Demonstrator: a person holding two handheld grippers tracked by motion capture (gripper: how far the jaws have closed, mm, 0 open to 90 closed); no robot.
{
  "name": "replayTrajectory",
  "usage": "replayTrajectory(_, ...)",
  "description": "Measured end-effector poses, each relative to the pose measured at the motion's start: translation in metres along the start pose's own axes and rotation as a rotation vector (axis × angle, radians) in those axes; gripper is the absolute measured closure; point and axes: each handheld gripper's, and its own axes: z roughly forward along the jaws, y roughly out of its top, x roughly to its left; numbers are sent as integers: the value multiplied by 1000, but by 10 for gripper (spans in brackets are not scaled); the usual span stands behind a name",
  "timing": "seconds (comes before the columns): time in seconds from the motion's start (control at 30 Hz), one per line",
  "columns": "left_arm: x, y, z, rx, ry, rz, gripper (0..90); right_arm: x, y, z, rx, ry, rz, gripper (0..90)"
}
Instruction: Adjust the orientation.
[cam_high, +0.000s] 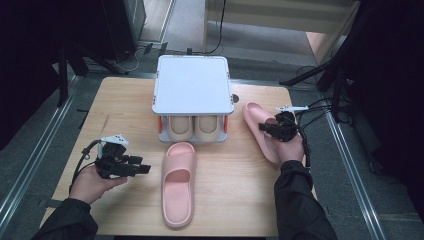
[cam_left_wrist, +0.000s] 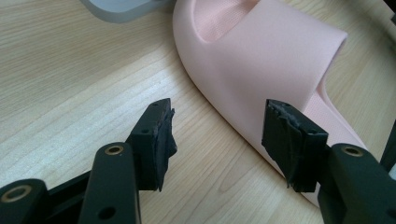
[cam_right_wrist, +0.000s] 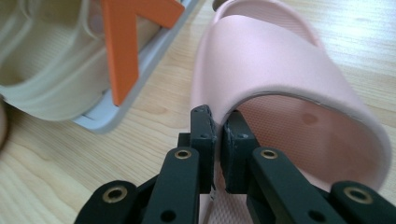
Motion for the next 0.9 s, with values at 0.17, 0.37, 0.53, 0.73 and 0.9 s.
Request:
replayTrajectory(0.17, 2, 1, -4, -19, -5, -13, 410, 9, 4, -12, -29, 20, 26, 852)
replayTrajectory(0.37, 2, 6, -4, -20, -2, 0, 443, 24, 0, -30, -34, 31, 27, 852)
replayTrajectory(0.53, 0, 12, 0, -17, -10, 17, 441, 37, -9, -47, -40, 39, 22, 851)
replayTrajectory(0.73, -4, 19, 4, -12, -21, 45, 437, 53, -21, -62, -42, 46, 17, 850)
replayTrajectory(0.9, -9, 24, 4, -37, -37, 86, 479, 66, -31, -71, -33, 56, 13, 849)
